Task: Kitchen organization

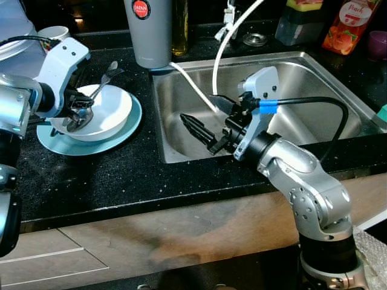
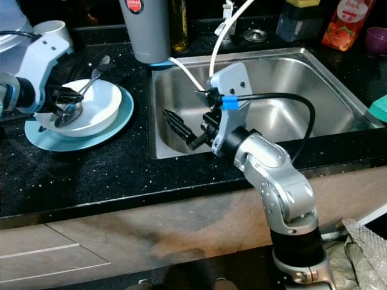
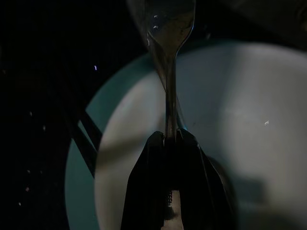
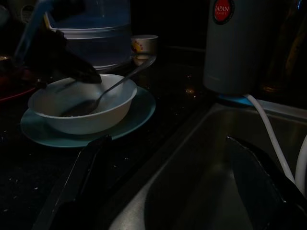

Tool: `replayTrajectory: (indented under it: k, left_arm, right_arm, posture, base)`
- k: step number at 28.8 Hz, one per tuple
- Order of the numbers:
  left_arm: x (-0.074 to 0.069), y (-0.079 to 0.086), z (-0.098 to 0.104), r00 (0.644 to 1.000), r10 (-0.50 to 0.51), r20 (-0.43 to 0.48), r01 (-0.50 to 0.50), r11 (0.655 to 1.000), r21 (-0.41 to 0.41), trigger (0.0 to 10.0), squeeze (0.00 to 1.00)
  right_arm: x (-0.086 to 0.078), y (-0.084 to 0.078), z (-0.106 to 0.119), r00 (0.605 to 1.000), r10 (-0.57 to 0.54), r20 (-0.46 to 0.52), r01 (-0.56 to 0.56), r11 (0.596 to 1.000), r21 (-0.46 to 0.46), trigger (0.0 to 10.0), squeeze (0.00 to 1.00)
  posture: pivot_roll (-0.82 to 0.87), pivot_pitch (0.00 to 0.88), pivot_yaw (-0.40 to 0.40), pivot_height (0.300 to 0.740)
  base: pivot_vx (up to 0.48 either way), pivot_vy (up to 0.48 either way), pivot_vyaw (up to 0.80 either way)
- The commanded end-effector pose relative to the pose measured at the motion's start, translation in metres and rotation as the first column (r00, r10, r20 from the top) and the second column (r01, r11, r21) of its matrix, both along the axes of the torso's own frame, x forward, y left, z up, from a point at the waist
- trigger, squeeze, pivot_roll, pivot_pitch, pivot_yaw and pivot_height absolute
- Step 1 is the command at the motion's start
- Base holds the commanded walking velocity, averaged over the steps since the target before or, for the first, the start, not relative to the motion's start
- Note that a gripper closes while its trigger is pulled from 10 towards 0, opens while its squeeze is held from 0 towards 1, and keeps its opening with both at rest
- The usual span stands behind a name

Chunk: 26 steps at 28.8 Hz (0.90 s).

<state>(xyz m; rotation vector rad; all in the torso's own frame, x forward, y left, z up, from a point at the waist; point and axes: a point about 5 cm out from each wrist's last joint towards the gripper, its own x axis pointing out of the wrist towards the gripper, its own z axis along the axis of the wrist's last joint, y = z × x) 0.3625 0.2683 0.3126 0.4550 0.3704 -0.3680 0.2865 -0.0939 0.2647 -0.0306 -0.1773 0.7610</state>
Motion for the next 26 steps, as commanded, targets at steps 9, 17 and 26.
replayTrajectory:
  k: [9,17,26]
  left_arm:
    - [-0.010,-0.015,0.014,0.993,-0.120,0.021,0.121,0.988,-0.098,0.0,0.00]
    - [-0.014,-0.010,0.032,0.990,-0.085,0.113,0.101,0.985,-0.141,0.0,0.00]
    - [-0.030,-0.038,0.063,0.921,-0.261,0.289,0.362,0.849,-0.386,0.0,0.00]
  right_arm:
    - [-0.001,0.001,0.001,1.000,0.015,0.005,-0.015,1.000,0.003,10.0,0.00]
    - [-0.001,0.000,0.001,1.000,0.012,0.010,-0.012,1.000,0.008,10.0,0.00]
    - [0.001,0.001,0.004,1.000,0.005,0.021,-0.005,1.000,0.025,10.0,0.00]
  posture:
    - [-0.02,0.088,0.000,0.740]
    - [-0.01,0.077,-0.003,0.740]
    - [-0.01,0.078,-0.001,0.740]
  base:
    - [0.000,0.000,0.00]
    - [0.000,0.000,0.00]
    - [0.000,0.000,0.00]
